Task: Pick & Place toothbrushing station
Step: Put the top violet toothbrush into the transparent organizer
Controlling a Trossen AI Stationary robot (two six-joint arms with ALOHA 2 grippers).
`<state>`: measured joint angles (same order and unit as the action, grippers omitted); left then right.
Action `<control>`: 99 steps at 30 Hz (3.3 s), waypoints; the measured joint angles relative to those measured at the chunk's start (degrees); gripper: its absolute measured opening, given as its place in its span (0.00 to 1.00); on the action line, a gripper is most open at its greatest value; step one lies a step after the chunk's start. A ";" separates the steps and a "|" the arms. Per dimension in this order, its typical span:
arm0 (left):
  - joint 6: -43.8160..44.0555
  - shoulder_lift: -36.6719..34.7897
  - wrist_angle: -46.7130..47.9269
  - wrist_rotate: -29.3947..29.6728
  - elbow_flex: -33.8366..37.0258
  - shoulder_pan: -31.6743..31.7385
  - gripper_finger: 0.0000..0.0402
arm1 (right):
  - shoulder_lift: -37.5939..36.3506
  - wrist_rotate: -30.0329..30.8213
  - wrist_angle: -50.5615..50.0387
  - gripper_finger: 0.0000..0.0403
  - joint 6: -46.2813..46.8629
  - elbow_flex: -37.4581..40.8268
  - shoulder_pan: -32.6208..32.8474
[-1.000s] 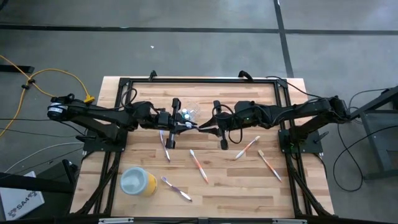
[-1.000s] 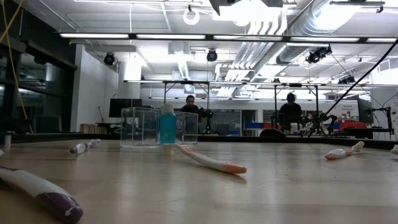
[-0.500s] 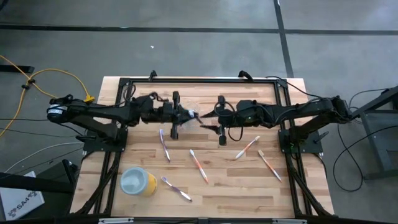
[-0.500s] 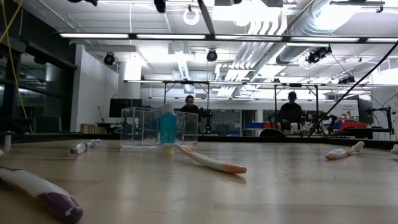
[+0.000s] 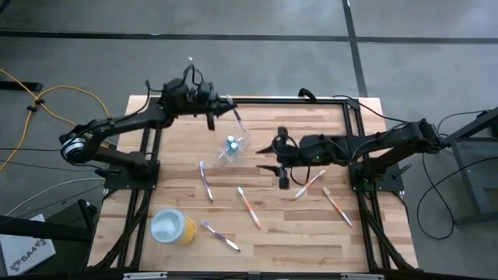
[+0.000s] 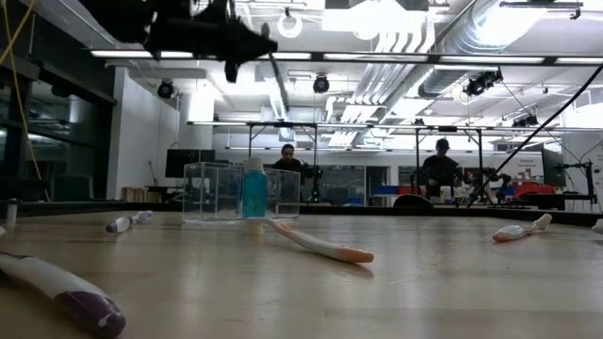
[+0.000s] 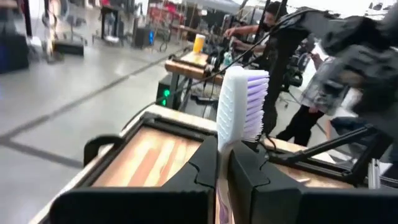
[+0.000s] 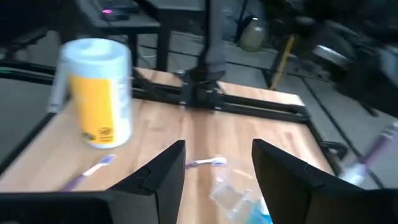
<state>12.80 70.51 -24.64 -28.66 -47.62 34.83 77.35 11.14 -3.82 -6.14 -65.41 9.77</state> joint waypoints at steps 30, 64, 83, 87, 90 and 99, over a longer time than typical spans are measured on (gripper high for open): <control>2.84 19.07 -5.97 -9.04 0.00 7.98 0.01 | 0.01 0.85 -3.51 0.43 3.59 0.00 7.62; -3.02 26.94 -6.88 -10.52 0.02 4.43 0.02 | 0.05 0.89 -1.93 0.43 4.64 0.00 9.50; 4.43 26.94 -2.44 -10.23 0.00 7.19 0.13 | 0.05 0.76 -1.98 0.43 5.05 0.00 9.48; 4.12 26.94 -2.29 -10.24 0.00 6.98 0.16 | 0.05 0.76 -1.98 0.43 5.05 0.00 9.48; 3.97 26.94 -2.29 -10.26 0.00 6.91 0.18 | 0.05 0.76 -1.98 0.43 5.05 0.00 9.48; 4.02 26.94 -1.80 -10.87 0.00 6.88 0.20 | 0.05 0.72 -2.00 0.43 5.05 0.00 9.48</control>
<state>16.82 97.45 -26.45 -39.53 -47.62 41.71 77.41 11.86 -5.82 -1.08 -65.41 19.25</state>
